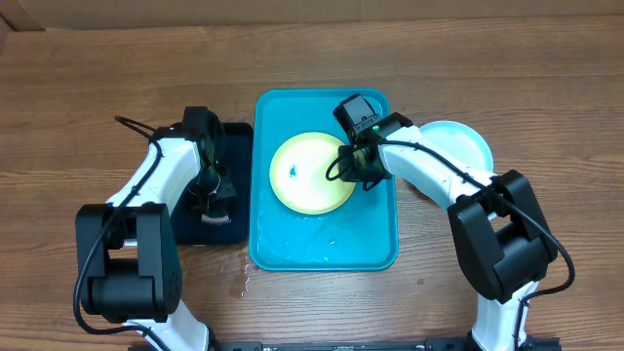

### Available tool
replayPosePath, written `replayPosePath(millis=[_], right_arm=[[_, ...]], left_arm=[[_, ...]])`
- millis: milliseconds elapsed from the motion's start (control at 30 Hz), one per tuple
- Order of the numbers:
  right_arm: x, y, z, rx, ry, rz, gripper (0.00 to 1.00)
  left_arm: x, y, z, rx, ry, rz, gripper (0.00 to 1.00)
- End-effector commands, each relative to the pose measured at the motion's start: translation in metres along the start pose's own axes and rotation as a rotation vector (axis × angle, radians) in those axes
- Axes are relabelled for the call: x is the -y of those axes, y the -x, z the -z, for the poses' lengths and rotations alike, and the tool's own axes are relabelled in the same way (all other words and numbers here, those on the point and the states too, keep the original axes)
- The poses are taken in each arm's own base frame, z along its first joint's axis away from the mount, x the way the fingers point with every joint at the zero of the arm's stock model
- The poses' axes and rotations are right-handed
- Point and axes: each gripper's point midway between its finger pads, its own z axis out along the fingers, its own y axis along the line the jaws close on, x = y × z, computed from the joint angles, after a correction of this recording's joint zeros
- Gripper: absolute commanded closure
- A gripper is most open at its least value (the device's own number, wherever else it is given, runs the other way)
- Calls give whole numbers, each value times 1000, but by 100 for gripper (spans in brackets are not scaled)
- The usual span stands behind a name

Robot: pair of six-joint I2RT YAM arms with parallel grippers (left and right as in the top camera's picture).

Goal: Clean dirty plates on tray and stack at the side
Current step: 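Reach the left gripper down to the sponge on the black tray, then grasp the sponge with the left gripper and lift it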

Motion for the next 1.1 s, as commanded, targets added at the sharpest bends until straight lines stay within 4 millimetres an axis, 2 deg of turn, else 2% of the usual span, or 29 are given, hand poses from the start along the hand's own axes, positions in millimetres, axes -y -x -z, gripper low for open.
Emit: replayPosePath(millis=[0,100,267,300,333,400,600,667,900,1067], right_arm=[[2,-1,-3,-4,0,-8,92],[0,0,-3,-4,8,-8,92],[0,0,-3,-2,9,-8,91],[0,0,-3,-3,9,-8,76],[0,0,-3,-2,9,-8,71],[0,0,-3,-2,9,-8,66],[0,0,-3,-3,8,-8,68],[0,0,-3,-1,9,-8,71],[0,-1,-3,-5,7,-8,71],[1,-2,-3,-11,4,-8,71]], left_arm=[[1,3,-7,11,6,-83,96],[-1,15,0,54,18,-108,96],[-4,38,23,143,51,-100,96],[-3,44,29,163,45,-105,96],[-1,47,32,174,39,-112,96],[0,51,37,188,36,-133,96],[2,56,39,210,32,-155,96],[3,60,40,227,27,-154,96],[29,50,35,192,-120,-217,96],[29,37,22,150,-129,-220,96]])
